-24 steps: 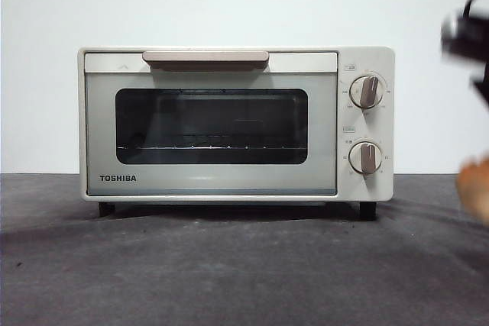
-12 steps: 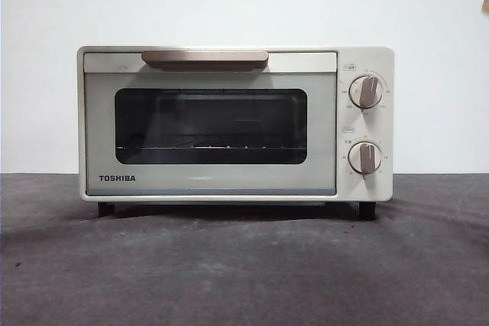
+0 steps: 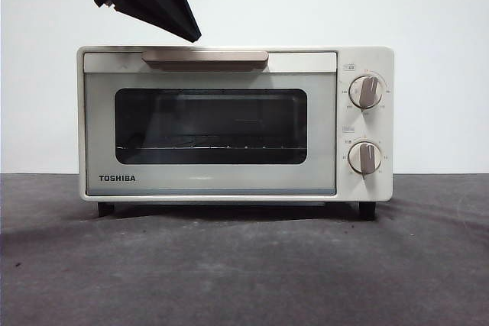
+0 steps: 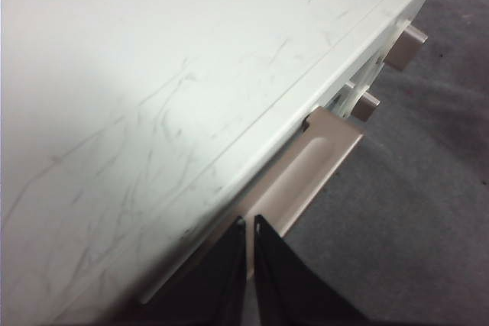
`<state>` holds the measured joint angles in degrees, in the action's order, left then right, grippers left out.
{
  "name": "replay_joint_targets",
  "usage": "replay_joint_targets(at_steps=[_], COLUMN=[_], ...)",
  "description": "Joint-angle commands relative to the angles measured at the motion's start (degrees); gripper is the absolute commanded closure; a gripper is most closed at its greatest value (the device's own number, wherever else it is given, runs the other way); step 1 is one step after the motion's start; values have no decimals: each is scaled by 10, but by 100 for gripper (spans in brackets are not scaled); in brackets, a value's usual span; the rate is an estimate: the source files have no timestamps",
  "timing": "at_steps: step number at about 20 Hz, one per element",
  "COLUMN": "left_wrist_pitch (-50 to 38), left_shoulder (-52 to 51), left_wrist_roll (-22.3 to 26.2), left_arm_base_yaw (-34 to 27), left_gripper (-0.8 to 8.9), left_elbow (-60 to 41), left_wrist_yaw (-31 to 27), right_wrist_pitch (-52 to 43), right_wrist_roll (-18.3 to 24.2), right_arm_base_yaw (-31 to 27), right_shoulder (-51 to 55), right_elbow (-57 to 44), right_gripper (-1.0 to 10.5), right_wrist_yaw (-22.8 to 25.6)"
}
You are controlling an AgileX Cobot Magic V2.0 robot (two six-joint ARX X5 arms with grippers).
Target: The left arm flap open the oven, the right arm pick bread and place it into oven, the left arm flap close the oven
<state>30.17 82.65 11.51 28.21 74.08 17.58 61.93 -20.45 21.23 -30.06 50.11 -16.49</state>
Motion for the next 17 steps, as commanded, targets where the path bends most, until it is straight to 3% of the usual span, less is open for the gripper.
replay_joint_targets(at_steps=[1,17], left_wrist_pitch=[-5,131], left_shoulder=[20,23], left_wrist_roll=[11,-6], left_arm_base_yaw=[4,21], left_gripper=[795,797], left_elbow=[15,15], left_wrist_yaw=[-17,-17], right_wrist_pitch=[-6,-6], right_wrist_roll=[-6,-5], right_arm_base_yaw=[3,3], right_shoulder=[-1,-1], right_elbow=[10,10], right_gripper=[845,845], right_wrist_yaw=[-2,-2])
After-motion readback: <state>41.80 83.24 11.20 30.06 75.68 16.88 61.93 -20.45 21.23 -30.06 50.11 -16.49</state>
